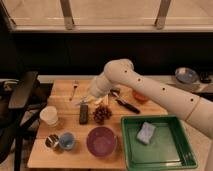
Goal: Place towel in red bowl
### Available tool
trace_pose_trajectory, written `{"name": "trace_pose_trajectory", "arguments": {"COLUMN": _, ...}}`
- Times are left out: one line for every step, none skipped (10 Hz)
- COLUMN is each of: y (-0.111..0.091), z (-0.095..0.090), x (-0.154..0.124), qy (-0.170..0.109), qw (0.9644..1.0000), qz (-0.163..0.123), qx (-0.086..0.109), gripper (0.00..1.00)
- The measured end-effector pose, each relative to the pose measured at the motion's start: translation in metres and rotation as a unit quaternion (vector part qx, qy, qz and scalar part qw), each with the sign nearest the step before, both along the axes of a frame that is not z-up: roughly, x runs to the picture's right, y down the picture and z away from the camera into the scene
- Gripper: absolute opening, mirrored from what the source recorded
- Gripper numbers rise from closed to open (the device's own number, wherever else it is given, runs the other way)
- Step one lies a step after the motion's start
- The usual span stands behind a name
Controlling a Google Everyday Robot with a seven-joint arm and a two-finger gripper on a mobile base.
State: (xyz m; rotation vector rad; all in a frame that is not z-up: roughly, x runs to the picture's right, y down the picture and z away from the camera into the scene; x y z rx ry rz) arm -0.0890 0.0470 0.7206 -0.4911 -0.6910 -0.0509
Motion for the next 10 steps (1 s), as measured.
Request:
{"name": "trace_pose_trajectory", "arguments": {"y": 0.0, "z": 0.0, "x": -0.002, "qy": -0.001, "qw": 1.0, "qz": -0.001, "qx": 0.0, "gripper": 0.0}}
{"name": "trace_pose_trajectory", "arguments": {"y": 0.0, "z": 0.001, "x": 0.0, "qy": 0.006, "qw": 1.0, "qz": 0.003, "qx": 0.0, "gripper": 0.0}}
{"name": "trace_pose_trajectory", "arguments": {"y": -0.003, "z": 0.003, "x": 0.004, "qy": 0.018, "qw": 0.9998, "qz": 0.01, "qx": 0.001, "gripper": 0.0}}
{"name": "trace_pose_trajectory", "arguments": {"y": -0.007, "z": 0.008, "x": 0.014, "qy": 0.033, "qw": 0.9993, "qz": 0.018, "qx": 0.001, "gripper": 0.0}}
{"name": "trace_pose_trajectory", "arguments": {"y": -0.011, "z": 0.013, "x": 0.029, "qy": 0.051, "qw": 0.9983, "qz": 0.028, "qx": 0.0, "gripper": 0.0}}
{"name": "trace_pose_trajectory", "arguments": {"y": -0.017, "z": 0.019, "x": 0.052, "qy": 0.071, "qw": 0.9967, "qz": 0.039, "qx": -0.002, "gripper": 0.0}}
{"name": "trace_pose_trajectory", "arguments": {"y": -0.021, "z": 0.023, "x": 0.075, "qy": 0.086, "qw": 0.995, "qz": 0.051, "qx": -0.004, "gripper": 0.0}}
{"name": "trace_pose_trajectory", "arguments": {"y": -0.026, "z": 0.027, "x": 0.101, "qy": 0.101, "qw": 0.9927, "qz": 0.066, "qx": -0.005, "gripper": 0.0}}
{"name": "trace_pose_trajectory", "arguments": {"y": -0.031, "z": 0.032, "x": 0.127, "qy": 0.117, "qw": 0.9899, "qz": 0.08, "qx": -0.007, "gripper": 0.0}}
{"name": "trace_pose_trajectory", "arguments": {"y": -0.036, "z": 0.036, "x": 0.15, "qy": 0.132, "qw": 0.987, "qz": 0.091, "qx": -0.008, "gripper": 0.0}}
